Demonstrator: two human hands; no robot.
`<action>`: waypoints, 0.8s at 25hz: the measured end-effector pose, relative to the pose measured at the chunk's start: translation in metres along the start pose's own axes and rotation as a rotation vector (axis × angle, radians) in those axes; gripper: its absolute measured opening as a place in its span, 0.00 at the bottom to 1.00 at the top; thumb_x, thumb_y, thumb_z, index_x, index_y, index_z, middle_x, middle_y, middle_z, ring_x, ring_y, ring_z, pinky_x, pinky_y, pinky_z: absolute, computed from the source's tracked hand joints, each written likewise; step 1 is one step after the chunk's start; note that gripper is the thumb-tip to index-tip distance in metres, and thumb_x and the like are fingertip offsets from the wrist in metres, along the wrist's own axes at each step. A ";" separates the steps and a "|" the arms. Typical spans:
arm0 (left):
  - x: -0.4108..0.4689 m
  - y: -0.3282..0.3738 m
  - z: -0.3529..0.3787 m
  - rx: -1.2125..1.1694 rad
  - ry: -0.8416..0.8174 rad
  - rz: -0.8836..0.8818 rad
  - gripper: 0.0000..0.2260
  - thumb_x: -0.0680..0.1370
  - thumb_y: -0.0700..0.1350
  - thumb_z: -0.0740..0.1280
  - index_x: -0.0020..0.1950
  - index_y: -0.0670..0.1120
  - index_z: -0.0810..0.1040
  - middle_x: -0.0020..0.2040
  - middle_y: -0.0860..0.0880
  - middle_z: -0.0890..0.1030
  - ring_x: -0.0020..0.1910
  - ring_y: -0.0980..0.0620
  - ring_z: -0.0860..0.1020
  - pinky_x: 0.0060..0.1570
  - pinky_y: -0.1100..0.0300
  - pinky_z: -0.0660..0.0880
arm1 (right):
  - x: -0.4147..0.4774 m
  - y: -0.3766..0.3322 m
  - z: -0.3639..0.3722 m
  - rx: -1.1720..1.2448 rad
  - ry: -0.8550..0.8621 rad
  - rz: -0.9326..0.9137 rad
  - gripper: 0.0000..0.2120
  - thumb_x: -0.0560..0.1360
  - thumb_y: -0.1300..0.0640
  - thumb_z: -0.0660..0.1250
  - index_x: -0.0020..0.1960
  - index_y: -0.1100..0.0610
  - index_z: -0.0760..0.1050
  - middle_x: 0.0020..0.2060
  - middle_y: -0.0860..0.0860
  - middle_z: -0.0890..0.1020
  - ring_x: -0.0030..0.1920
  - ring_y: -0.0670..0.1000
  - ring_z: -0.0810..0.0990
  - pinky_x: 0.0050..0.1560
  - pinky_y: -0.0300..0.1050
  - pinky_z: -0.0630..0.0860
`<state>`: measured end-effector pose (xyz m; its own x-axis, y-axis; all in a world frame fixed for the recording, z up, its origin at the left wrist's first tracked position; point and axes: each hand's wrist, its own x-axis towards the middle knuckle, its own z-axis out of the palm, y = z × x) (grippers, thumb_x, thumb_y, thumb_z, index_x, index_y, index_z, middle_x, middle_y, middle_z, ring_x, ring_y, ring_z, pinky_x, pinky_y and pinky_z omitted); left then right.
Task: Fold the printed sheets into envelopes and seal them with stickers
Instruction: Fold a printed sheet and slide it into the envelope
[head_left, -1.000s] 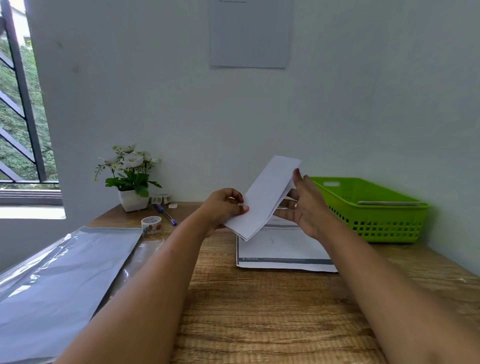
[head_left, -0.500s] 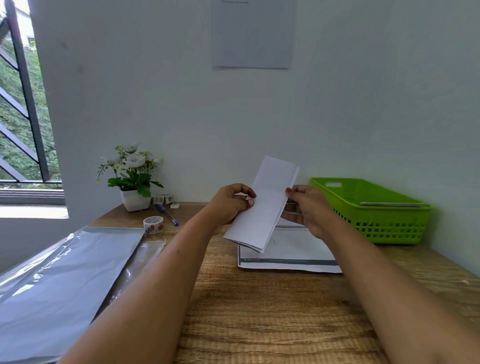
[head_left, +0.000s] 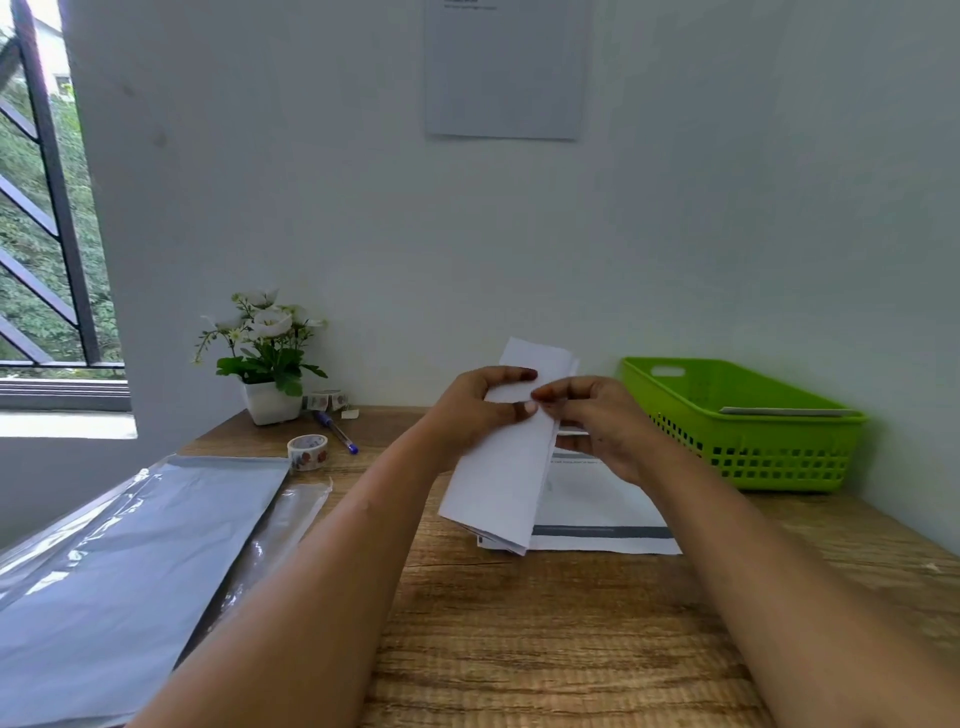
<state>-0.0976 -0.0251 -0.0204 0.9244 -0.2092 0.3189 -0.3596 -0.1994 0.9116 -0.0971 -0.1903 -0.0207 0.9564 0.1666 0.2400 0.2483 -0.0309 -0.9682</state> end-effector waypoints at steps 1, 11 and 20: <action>-0.001 0.001 0.001 0.009 -0.018 -0.004 0.21 0.74 0.39 0.71 0.65 0.52 0.75 0.54 0.53 0.77 0.47 0.54 0.78 0.43 0.64 0.80 | -0.001 0.001 0.000 -0.012 -0.027 0.026 0.10 0.75 0.69 0.63 0.48 0.58 0.81 0.43 0.53 0.83 0.43 0.50 0.82 0.41 0.43 0.81; -0.003 0.000 0.009 -0.076 -0.102 -0.092 0.28 0.73 0.38 0.71 0.70 0.56 0.71 0.63 0.49 0.74 0.50 0.49 0.78 0.45 0.59 0.79 | 0.003 0.000 -0.011 0.132 0.102 0.043 0.17 0.80 0.65 0.57 0.64 0.54 0.76 0.44 0.49 0.80 0.41 0.49 0.77 0.42 0.41 0.75; 0.000 -0.011 0.016 -0.018 0.226 -0.013 0.26 0.78 0.38 0.66 0.72 0.56 0.67 0.71 0.48 0.69 0.57 0.47 0.75 0.54 0.55 0.77 | -0.001 0.007 0.007 -0.003 -0.068 0.175 0.33 0.79 0.61 0.62 0.75 0.39 0.50 0.56 0.57 0.80 0.46 0.53 0.82 0.46 0.51 0.80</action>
<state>-0.0958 -0.0381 -0.0346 0.9346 0.0134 0.3555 -0.3472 -0.1829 0.9198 -0.0973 -0.1833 -0.0279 0.9724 0.2247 0.0629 0.0801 -0.0682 -0.9945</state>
